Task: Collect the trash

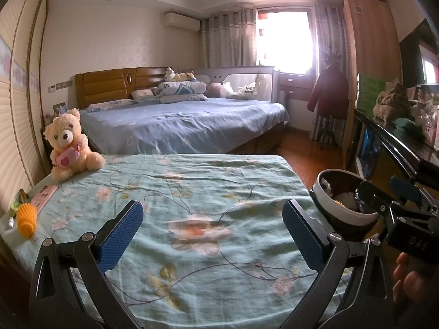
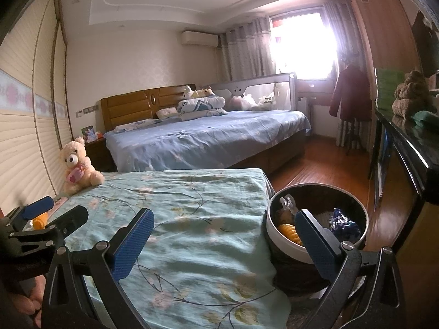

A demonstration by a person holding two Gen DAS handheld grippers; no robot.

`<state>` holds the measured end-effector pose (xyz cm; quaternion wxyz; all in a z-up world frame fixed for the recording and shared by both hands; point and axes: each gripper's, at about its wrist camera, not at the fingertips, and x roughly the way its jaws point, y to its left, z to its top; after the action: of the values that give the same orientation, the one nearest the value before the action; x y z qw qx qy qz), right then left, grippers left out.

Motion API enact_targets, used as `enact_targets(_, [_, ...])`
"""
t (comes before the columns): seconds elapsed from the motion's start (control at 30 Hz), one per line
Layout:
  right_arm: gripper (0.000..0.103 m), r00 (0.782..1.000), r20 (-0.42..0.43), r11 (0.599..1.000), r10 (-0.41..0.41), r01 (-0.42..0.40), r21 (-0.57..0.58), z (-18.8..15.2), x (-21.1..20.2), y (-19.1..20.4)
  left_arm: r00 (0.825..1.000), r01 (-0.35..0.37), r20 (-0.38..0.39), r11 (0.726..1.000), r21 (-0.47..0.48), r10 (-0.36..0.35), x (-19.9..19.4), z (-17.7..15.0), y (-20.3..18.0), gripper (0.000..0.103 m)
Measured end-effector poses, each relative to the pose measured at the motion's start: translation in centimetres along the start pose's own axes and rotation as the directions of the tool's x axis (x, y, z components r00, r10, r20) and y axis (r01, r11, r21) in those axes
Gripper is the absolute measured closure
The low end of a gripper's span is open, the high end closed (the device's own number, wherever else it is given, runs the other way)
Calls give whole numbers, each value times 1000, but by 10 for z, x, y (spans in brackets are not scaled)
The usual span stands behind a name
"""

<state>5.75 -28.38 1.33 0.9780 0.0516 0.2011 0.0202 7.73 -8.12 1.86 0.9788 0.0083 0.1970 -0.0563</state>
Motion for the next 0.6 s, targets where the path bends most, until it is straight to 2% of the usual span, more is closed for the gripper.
enact_targets(0.6, [0,1000,-4,1000,4,-4,-2,1,-1,1,1000,1,-2,1000,0,-1,0,1,-1,0])
